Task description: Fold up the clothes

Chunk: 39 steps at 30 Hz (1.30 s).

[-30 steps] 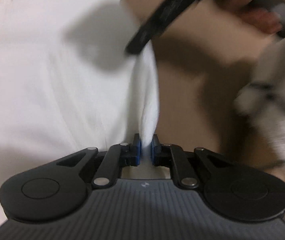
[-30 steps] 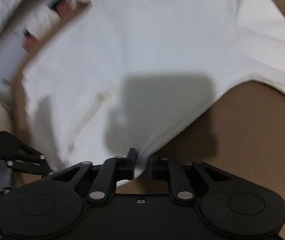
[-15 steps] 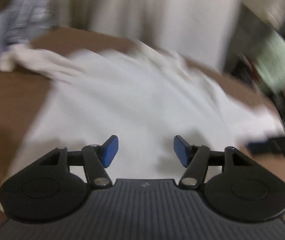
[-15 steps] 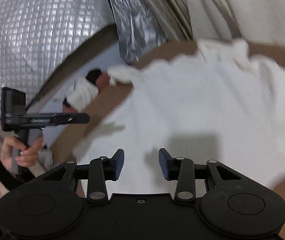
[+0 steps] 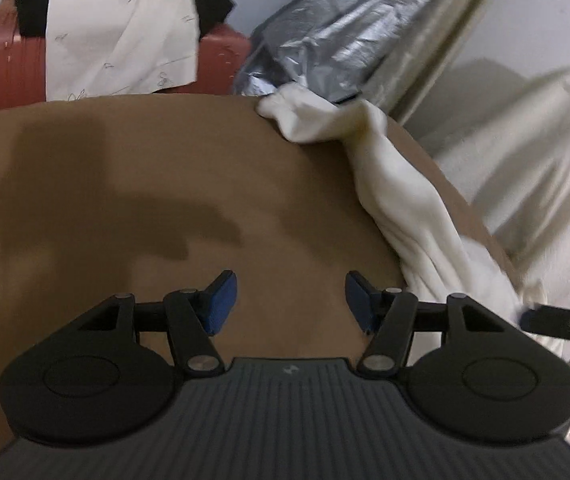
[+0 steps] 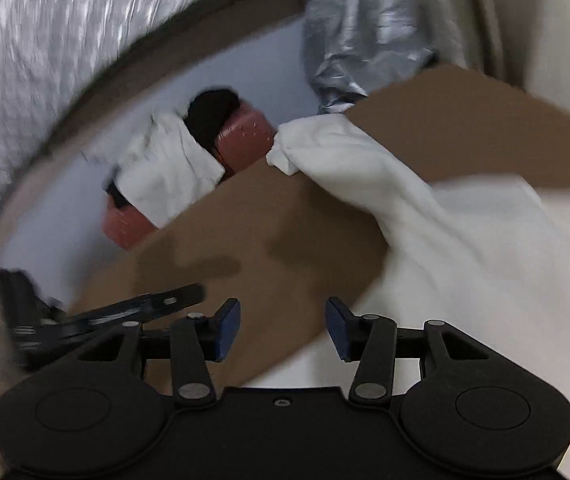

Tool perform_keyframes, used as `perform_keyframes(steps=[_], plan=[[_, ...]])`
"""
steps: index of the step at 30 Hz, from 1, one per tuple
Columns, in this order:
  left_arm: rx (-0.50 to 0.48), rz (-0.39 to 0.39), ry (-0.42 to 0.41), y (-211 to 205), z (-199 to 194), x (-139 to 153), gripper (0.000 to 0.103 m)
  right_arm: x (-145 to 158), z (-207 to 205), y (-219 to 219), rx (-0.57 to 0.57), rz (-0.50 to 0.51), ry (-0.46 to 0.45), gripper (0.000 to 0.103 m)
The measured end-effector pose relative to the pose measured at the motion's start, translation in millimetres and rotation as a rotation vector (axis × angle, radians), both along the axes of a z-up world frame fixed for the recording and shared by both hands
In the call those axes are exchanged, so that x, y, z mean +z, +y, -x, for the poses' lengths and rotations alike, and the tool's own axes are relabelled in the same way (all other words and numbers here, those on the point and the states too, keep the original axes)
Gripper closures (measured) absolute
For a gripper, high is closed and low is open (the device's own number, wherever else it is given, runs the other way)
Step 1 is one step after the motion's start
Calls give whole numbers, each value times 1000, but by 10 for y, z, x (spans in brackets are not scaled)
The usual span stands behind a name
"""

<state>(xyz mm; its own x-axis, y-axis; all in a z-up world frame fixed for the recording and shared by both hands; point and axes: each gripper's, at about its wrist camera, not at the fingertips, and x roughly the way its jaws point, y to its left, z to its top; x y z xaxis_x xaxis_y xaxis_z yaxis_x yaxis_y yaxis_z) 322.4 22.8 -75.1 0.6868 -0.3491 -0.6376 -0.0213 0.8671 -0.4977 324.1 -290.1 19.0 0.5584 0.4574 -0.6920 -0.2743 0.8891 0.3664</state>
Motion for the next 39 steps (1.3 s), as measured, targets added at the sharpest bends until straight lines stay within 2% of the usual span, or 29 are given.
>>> perform_keyframes(steps=[2, 5, 7, 8, 9, 10, 11, 12, 15, 18, 19, 20, 22, 23, 25, 26, 27, 28, 29, 32, 33, 34, 36, 37, 38, 39], plan=[[41, 32, 10, 97, -99, -74, 45, -68, -455, 393, 18, 167, -41, 41], [82, 69, 42, 243, -176, -243, 45, -205, -1030, 897, 20, 439, -129, 41], [137, 69, 63, 332, -276, -378, 45, -313, -1327, 1073, 25, 571, -199, 41], [144, 82, 71, 346, -304, -420, 45, -346, -1430, 1028, 23, 546, -199, 43], [147, 97, 79, 357, -327, -457, 45, -379, -1534, 983, 21, 520, -199, 52], [150, 111, 87, 367, -350, -495, 45, -413, -1638, 937, 19, 495, -198, 66], [152, 119, 79, 359, -357, -496, 45, -436, -1735, 882, 13, 461, -195, 93], [154, 127, 69, 348, -361, -492, 45, -370, -1762, 738, -26, 355, -177, 93], [154, 137, 49, 301, -368, -480, 45, -60, -1533, 271, -93, 75, -265, 93], [141, 121, 49, 218, -357, -460, 45, 91, -1228, -137, -41, -253, -241, 92], [136, 115, 50, 190, -354, -454, 45, 121, -1062, -194, 10, -299, -242, 92], [132, 109, 50, 162, -350, -447, 45, 134, -895, -220, 66, -311, -244, 92], [123, 98, 50, 106, -343, -435, 45, 68, -642, -203, 204, -281, -180, 92], [118, 93, 50, 78, -340, -428, 45, -54, -598, -151, 279, -215, -87, 87], [109, 82, 51, 23, -333, -415, 45, -297, -514, -50, 417, -79, 98, 87], [98, 73, 55, -18, -337, -420, 45, -393, -510, -25, 412, 5, 160, 83], [85, 64, 60, -61, -342, -426, 43, -425, -505, -59, 391, 48, 195, 78], [78, 68, 55, -85, -347, -426, 43, -448, -497, -100, 370, 82, 224, 78], [71, 74, 49, -107, -351, -425, 43, -389, -478, -200, 353, 32, 210, 76], [47, 136, 50, -154, -414, -456, 42, -170, -474, -600, 259, -166, 149, 42], [26, 165, 70, -175, -474, -482, 42, -103, -474, -730, 225, -226, 130, 40], [8, 150, 94, -231, -552, -495, 42, -80, -481, -825, 168, -238, 125, 40], [-3, 52, 119, -369, -709, -490, 42, -78, -508, -1003, 36, -249, 128, 40], [-11, 28, 126, -422, -801, -495, 42, -126, -530, -1062, -36, -248, 140, 40], [-19, 7, 133, -474, -896, -500, 33, -174, -553, -1122, -109, -246, 151, 40], [-4, -14, 149, -538, -1019, -528, 20, -222, -575, -1182, -181, -244, 162, 40]])
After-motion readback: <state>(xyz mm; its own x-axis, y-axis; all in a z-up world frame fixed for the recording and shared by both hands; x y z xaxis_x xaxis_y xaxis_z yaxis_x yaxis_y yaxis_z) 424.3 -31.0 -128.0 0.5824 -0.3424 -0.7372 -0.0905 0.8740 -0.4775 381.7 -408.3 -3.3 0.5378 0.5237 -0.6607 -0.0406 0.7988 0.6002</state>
